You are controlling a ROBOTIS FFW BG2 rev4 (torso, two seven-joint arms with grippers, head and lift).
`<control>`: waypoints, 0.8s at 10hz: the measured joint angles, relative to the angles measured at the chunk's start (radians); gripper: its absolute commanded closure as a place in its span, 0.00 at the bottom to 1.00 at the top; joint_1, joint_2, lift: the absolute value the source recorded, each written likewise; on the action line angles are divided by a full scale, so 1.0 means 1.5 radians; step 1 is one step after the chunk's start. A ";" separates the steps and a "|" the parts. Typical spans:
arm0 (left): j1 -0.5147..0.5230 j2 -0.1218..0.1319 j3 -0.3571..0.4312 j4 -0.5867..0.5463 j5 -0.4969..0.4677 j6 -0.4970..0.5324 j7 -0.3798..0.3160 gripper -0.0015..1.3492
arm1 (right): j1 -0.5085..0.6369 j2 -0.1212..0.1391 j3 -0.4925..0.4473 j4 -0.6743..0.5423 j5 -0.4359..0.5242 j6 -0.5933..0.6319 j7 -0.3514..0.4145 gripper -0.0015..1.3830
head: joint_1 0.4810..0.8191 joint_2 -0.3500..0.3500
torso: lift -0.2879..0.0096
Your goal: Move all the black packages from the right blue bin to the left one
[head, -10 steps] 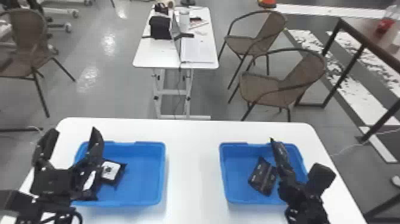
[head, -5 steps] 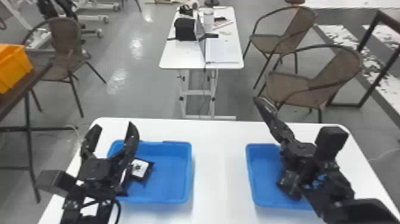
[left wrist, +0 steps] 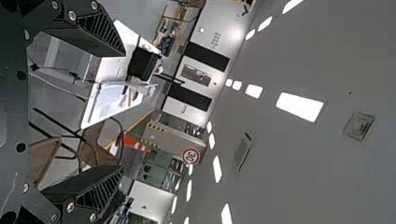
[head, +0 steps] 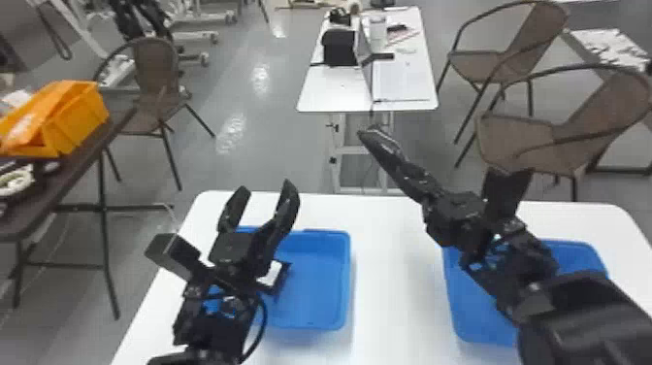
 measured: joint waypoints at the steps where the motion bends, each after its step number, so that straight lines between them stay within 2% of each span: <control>1: -0.011 0.001 -0.003 -0.003 0.002 0.026 -0.018 0.13 | -0.027 -0.005 0.040 0.020 -0.014 0.000 0.010 0.90 | 0.63 0.74 | 0.97; 4: -0.034 0.002 -0.010 -0.009 0.002 0.092 -0.043 0.13 | -0.095 -0.014 0.139 0.070 -0.058 -0.009 0.019 0.90 | 0.63 0.80 | 0.97; 6: -0.046 0.007 -0.015 -0.009 0.001 0.103 -0.043 0.13 | -0.147 -0.029 0.209 0.093 -0.084 -0.021 0.023 0.90 | 0.63 0.83 | 0.97; 8: -0.052 0.008 -0.014 -0.008 -0.002 0.105 -0.043 0.14 | -0.174 -0.038 0.246 0.102 -0.102 -0.026 0.026 0.90 | 0.62 0.85 | 0.97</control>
